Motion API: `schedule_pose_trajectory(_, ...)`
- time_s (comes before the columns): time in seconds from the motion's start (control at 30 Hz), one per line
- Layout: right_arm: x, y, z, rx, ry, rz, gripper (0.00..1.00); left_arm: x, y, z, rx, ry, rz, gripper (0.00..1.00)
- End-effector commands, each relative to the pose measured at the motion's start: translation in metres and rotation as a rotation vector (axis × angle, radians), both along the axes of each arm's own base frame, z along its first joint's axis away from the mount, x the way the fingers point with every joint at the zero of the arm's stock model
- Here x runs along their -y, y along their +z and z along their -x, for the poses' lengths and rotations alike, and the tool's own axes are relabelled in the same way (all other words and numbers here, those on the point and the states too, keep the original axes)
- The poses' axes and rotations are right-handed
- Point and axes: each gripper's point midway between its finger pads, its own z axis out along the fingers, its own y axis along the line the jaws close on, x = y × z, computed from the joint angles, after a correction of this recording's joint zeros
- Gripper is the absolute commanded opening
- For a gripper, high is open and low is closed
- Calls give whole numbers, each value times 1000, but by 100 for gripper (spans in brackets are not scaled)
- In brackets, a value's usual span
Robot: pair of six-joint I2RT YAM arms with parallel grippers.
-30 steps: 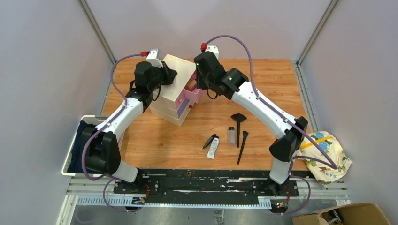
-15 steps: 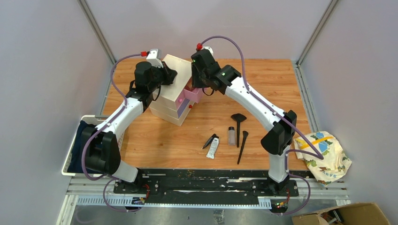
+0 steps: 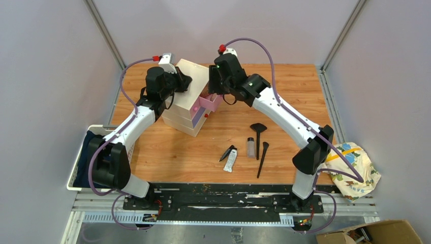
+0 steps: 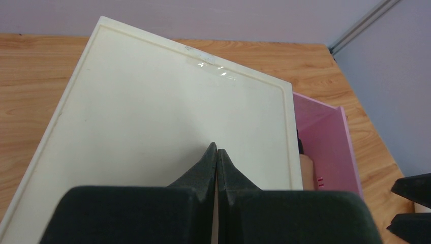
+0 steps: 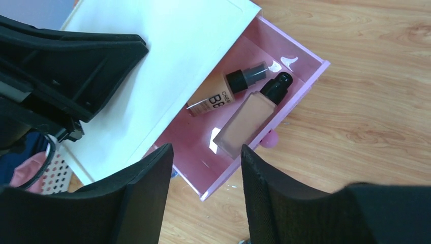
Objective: Organize the makeup
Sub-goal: Place the makeup in the drawer, then close the drawer in the storage box.
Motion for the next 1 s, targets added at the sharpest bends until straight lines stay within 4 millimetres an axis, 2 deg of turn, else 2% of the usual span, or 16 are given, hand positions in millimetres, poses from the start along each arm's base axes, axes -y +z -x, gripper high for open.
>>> schedule_pose_trajectory(0.0, 20, 23, 2, 69, -50, -26, 48, -7, -96, 32, -308, -10, -106, 0)
schedule_pose_trajectory(0.17, 50, 18, 4, 104, -148, 21, 8, -7, -95, 32, -305, -9, -107, 0)
schedule_pose_trajectory(0.23, 61, 7, 3, 93, -184, 48, 0, -8, -95, 32, -307, -8, -110, 0)
schedule_pose_trajectory(0.4, 69, -32, -9, 18, -208, 80, 0, -8, -95, 31, -310, -4, -114, 0)
schedule_pose_trajectory(0.6, 52, -63, -29, -40, -173, 74, 0, -11, -95, 31, -311, 7, -127, 0)
schedule_pose_trajectory(0.8, 25, -74, -47, -45, -114, 40, 0, -11, -99, 31, -320, 9, -132, 0)
schedule_pose_trajectory(0.97, -2, -70, -55, 0, -36, -67, 0, -13, -100, 31, -321, 14, -140, 0)
